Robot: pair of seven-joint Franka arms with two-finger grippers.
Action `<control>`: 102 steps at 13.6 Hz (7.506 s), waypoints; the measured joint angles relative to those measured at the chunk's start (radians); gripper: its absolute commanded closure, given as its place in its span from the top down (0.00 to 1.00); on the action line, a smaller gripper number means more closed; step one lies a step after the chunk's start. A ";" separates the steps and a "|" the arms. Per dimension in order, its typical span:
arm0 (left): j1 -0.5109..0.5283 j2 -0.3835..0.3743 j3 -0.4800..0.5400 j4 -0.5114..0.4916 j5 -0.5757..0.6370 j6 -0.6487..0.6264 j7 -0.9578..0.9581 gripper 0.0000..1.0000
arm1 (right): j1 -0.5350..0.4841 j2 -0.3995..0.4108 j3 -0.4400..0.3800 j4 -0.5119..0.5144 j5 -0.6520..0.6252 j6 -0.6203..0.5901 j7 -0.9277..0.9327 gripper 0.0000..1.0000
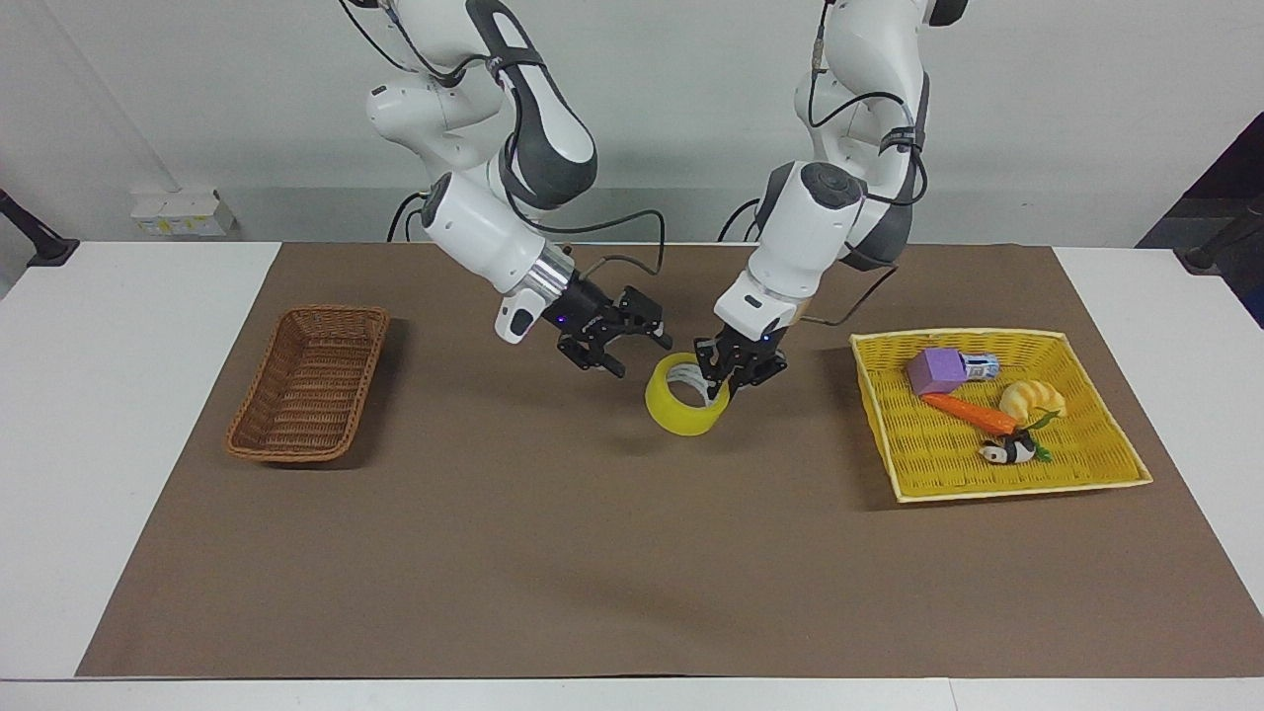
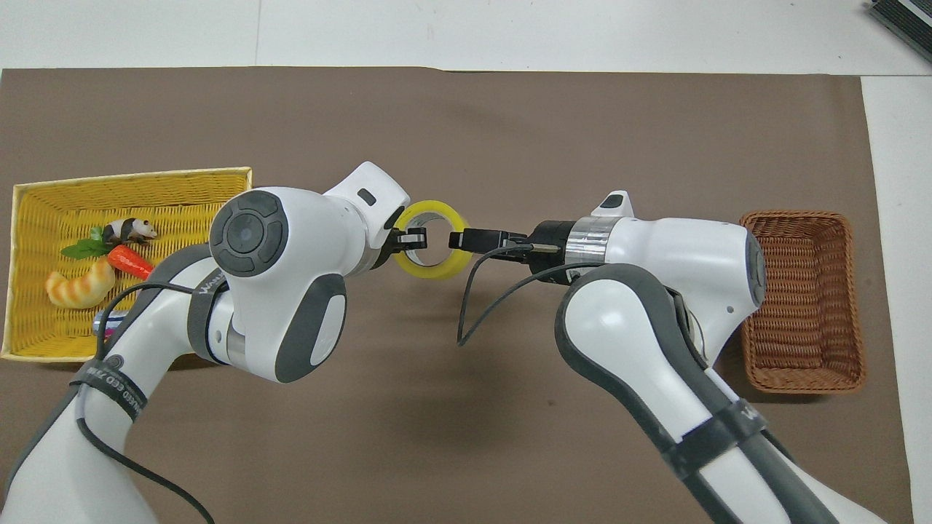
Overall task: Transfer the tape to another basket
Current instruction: 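Grasp the tape roll with the right gripper from the left gripper, then release the tape with the left gripper while the right gripper pulls away, then carry the tape with the right gripper over the brown wicker basket, then lower the tape into the wicker basket and open the right gripper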
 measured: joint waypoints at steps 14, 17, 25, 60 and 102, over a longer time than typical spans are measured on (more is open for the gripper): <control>-0.081 0.002 0.005 0.014 -0.003 0.073 -0.147 0.00 | -0.030 0.096 -0.002 0.061 0.001 0.002 0.000 0.00; -0.080 0.003 0.008 0.031 -0.020 0.073 -0.152 0.00 | -0.019 0.099 0.001 0.065 0.000 0.050 0.033 0.00; -0.079 0.003 0.017 0.039 -0.029 0.076 -0.148 1.00 | -0.016 0.102 0.001 0.063 0.000 0.056 0.049 0.00; 0.410 -0.158 0.052 0.488 0.230 -0.784 0.572 1.00 | -0.390 0.004 -0.026 0.329 -0.965 -0.793 0.329 0.00; 0.410 -0.158 0.052 0.488 0.230 -0.784 0.572 1.00 | -0.519 -0.019 0.007 0.134 -1.275 -0.570 0.338 1.00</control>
